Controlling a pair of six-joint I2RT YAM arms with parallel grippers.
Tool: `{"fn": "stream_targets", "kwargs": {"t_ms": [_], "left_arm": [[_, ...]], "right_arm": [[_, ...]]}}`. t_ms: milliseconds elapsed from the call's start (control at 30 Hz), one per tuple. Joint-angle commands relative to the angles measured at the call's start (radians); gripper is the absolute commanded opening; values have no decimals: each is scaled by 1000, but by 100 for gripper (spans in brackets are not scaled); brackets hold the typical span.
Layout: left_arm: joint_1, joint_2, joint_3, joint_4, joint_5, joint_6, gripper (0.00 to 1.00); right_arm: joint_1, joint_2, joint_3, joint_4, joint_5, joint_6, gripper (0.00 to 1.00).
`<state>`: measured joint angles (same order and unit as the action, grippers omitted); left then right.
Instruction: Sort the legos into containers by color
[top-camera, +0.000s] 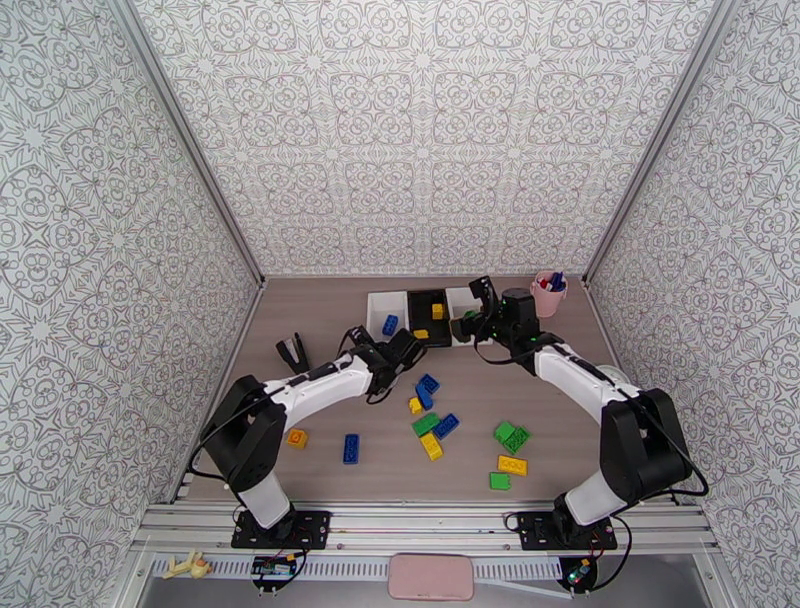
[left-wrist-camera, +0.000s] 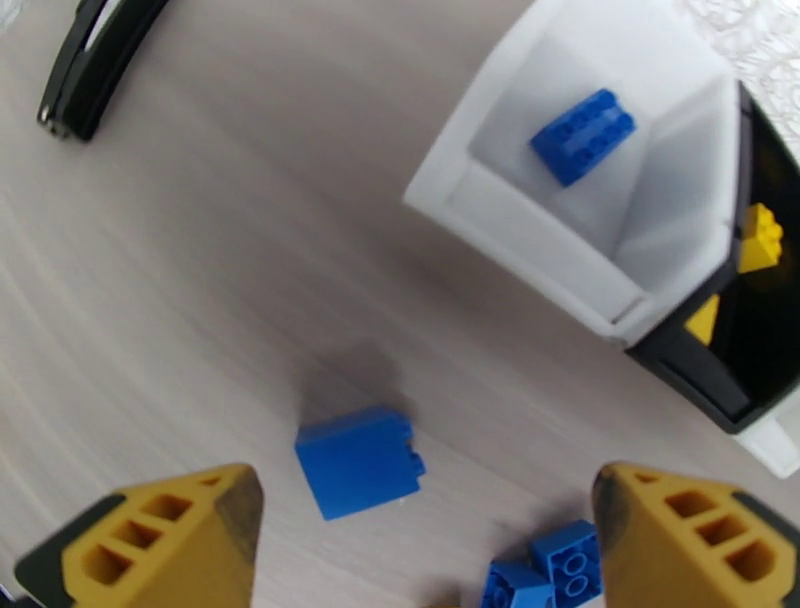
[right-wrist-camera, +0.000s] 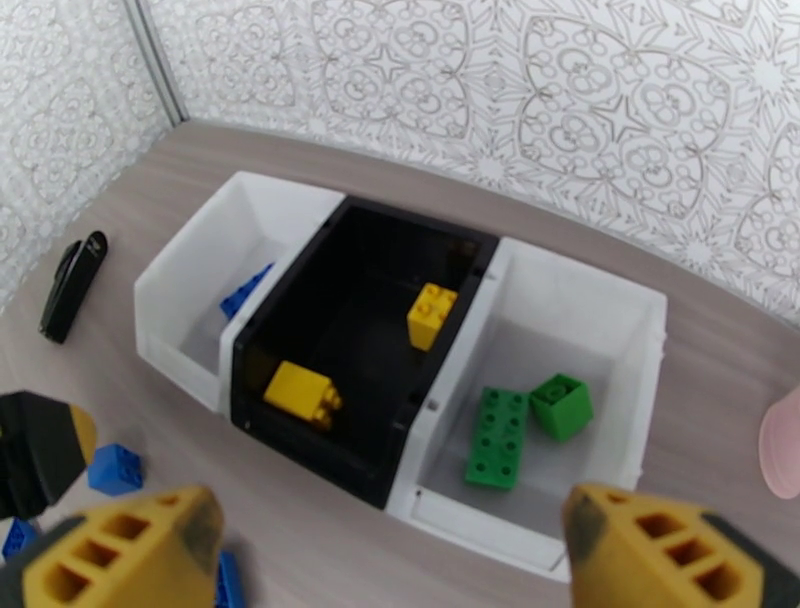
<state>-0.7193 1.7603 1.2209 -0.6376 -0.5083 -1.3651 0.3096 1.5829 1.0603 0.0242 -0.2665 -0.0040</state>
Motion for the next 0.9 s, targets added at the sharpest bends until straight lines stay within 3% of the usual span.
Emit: {"fn": "stream_targets", "kwargs": {"t_ms": [0,467,867], "left_arm": [[32,43,41,-72,67,-85,90],[56,158,77,-61,154,-41,84],[81,195,67,-54,211,-38,65]], "right_arm": [[3,-24,-33,20,-10,10,93],[3,-3,-8,-13,-9,7,93],[3,5,-7,-16,-10,19,93]]}}
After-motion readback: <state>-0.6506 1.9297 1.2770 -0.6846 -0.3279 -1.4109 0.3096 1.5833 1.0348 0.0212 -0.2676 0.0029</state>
